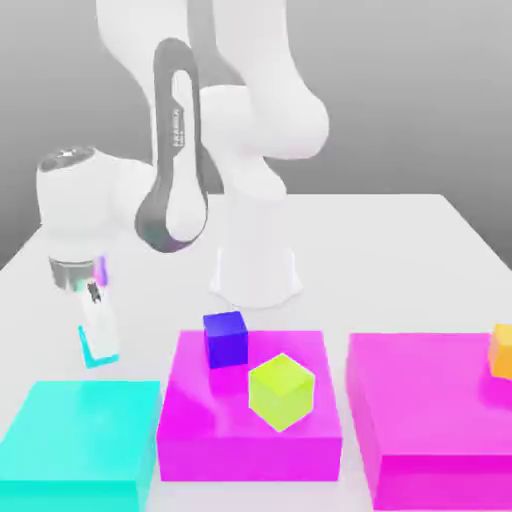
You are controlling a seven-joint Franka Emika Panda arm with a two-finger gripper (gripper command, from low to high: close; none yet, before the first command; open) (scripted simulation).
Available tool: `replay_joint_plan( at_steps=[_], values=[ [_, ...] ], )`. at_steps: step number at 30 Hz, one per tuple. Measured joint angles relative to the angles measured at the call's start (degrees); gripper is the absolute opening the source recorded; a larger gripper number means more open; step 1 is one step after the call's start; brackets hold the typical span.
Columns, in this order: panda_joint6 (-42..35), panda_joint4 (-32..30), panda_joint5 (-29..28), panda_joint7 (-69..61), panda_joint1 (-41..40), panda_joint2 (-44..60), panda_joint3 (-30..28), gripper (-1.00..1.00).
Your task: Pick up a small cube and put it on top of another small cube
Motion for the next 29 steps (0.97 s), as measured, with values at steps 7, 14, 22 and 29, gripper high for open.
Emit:
replay_joint_plan(
  at_steps=[7,14,22,29],
  values=[
    [-10.44,-1.66,3.38,-5.81,6.18,-11.18,3.14,-1.00],
    [-23.73,-2.97,3.30,-12.44,14.82,-25.95,8.42,-1.00],
    [-28.81,-5.25,0.64,-16.04,20.28,-33.71,13.91,-1.00],
    [-19.80,-7.19,0.67,-16.10,20.15,-26.65,14.42,1.00]
  ],
)
